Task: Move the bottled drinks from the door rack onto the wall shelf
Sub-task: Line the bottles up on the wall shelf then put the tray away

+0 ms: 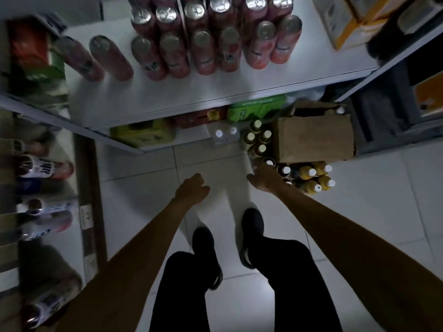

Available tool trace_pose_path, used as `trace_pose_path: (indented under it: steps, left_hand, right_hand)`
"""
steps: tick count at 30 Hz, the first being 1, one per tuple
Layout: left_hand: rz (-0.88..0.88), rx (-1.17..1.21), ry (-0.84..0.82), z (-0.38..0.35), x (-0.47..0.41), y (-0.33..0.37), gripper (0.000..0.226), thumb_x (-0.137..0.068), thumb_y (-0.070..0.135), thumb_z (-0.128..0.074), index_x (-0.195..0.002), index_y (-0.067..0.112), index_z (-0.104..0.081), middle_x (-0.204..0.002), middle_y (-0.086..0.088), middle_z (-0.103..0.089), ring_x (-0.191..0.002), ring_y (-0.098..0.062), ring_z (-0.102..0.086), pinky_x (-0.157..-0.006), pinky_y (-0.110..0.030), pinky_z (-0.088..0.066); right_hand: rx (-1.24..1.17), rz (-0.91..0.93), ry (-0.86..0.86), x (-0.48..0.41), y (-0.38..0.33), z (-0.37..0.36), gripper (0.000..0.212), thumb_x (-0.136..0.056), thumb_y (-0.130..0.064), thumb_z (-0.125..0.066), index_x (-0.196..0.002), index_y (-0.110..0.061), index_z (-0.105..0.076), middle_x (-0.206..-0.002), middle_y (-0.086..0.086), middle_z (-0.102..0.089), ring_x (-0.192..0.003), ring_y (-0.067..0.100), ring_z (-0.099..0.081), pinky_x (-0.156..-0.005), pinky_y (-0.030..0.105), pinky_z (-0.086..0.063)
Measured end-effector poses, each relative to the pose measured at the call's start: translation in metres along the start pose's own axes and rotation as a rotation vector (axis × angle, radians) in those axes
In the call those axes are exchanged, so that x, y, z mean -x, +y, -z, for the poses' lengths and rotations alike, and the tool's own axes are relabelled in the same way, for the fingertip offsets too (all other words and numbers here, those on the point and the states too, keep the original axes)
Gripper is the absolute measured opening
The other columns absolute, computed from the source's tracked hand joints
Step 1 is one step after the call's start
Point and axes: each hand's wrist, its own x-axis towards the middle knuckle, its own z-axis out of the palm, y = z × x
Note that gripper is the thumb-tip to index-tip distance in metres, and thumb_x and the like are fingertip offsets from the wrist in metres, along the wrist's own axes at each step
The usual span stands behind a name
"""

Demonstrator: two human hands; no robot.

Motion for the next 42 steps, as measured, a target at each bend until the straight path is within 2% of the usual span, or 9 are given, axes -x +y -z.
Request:
trace_pose_path:
  steps: [7, 10, 12, 19, 25, 31, 35, 38, 42]
  left_hand:
    - [0.024, 0.598, 0.249, -0.051, -0.147, -0.022, 0.02, -0.08, 0.01, -0.07, -0.097, 0.014, -0.061, -0.102, -0.014, -0.065, -0.087, -0.028, -0.063, -0.071, -0.028, -0.051]
    - [-0.044, 0.743, 0.373, -0.068, -0.217, -0.015, 0.04, -0.076, -0.001, -0.075, -0.111, 0.007, -0.059, -0.105, -0.007, -0.057, -0.086, -0.018, -0.056, -0.061, -0.017, -0.047]
    - [-0.108, 0.743, 0.381, -0.075, -0.26, -0.007, 0.056, -0.076, -0.007, -0.074, -0.126, 0.005, -0.051, -0.11, -0.002, -0.052, -0.093, -0.014, -0.05, -0.066, -0.016, -0.046]
    - [-0.177, 0.59, 0.274, -0.056, -0.371, 0.013, 0.104, -0.037, 0.02, -0.089, -0.131, 0.002, -0.05, -0.126, -0.012, -0.06, -0.108, -0.024, -0.059, -0.09, -0.035, -0.05]
    - [-0.206, 0.358, 0.332, -0.053, -0.355, 0.024, 0.079, -0.049, 0.022, -0.092, -0.116, 0.011, -0.053, -0.113, -0.003, -0.06, -0.102, -0.02, -0.058, -0.081, -0.027, -0.048]
    - [-0.22, 0.289, 0.353, -0.041, -0.332, 0.01, 0.074, -0.055, 0.019, -0.093, -0.114, 0.007, -0.049, -0.118, -0.01, -0.06, -0.107, -0.026, -0.058, -0.077, -0.025, -0.044]
    - [-0.24, 0.277, 0.369, -0.026, -0.32, -0.006, 0.073, -0.056, 0.019, -0.093, -0.115, 0.008, -0.052, -0.117, -0.008, -0.06, -0.105, -0.024, -0.057, -0.077, -0.025, -0.044]
    - [-0.27, 0.303, 0.392, -0.018, -0.308, -0.018, 0.069, -0.055, 0.018, -0.093, -0.112, 0.009, -0.054, -0.113, -0.008, -0.061, -0.1, -0.022, -0.057, -0.078, -0.026, -0.045]
    - [-0.317, 0.372, 0.429, -0.012, -0.295, -0.034, 0.071, -0.054, 0.014, -0.093, -0.113, 0.015, -0.054, -0.115, -0.006, -0.06, -0.106, -0.024, -0.057, -0.088, -0.033, -0.05]
  right_hand:
    - [-0.167, 0.064, 0.108, -0.148, 0.018, -0.05, 0.046, -0.093, -0.022, -0.059, -0.133, -0.002, -0.049, -0.128, 0.019, -0.055, -0.118, 0.035, -0.054, -0.094, 0.042, -0.048]
    - [-0.063, 0.103, 0.118, -0.21, 0.03, -0.072, 0.017, -0.094, -0.02, -0.055, -0.085, -0.006, -0.059, -0.09, 0.014, -0.06, -0.087, 0.027, -0.06, -0.07, 0.03, -0.044]
    - [0.036, 0.173, 0.165, -0.246, 0.036, -0.083, 0.038, -0.096, -0.014, -0.05, -0.059, -0.014, -0.041, -0.067, 0.006, -0.048, -0.065, 0.019, -0.049, -0.06, 0.027, -0.038]
    - [-0.088, 0.304, 0.149, -0.292, 0.009, -0.048, 0.054, -0.099, -0.022, -0.05, -0.047, -0.009, -0.057, -0.04, 0.002, -0.054, -0.027, 0.004, -0.048, -0.038, 0.013, -0.041]
    - [-0.137, 0.256, 0.22, -0.308, 0.027, -0.056, 0.015, -0.091, -0.021, -0.062, -0.087, -0.016, -0.049, -0.096, 0.019, -0.065, -0.082, 0.031, -0.064, -0.063, 0.037, -0.05]
    - [-0.304, 0.156, 0.243, -0.326, 0.023, -0.058, 0.059, -0.086, -0.026, -0.07, -0.133, -0.003, -0.044, -0.125, 0.012, -0.057, -0.114, 0.031, -0.058, -0.077, 0.031, -0.045]
    - [-0.317, 0.101, 0.184, -0.343, 0.015, -0.067, 0.068, -0.076, -0.022, -0.079, -0.134, -0.007, -0.046, -0.122, 0.018, -0.059, -0.1, 0.037, -0.064, -0.037, 0.02, -0.046]
    - [-0.305, 0.048, 0.207, -0.349, 0.012, -0.071, 0.073, -0.079, -0.012, -0.078, -0.141, -0.006, -0.041, -0.135, 0.019, -0.052, -0.112, 0.041, -0.058, -0.032, 0.02, -0.042]
    - [-0.188, 0.099, 0.314, -0.35, 0.013, -0.079, 0.066, -0.088, -0.017, -0.069, -0.144, -0.002, -0.036, -0.141, 0.02, -0.048, -0.127, 0.039, -0.048, -0.085, 0.036, -0.047]
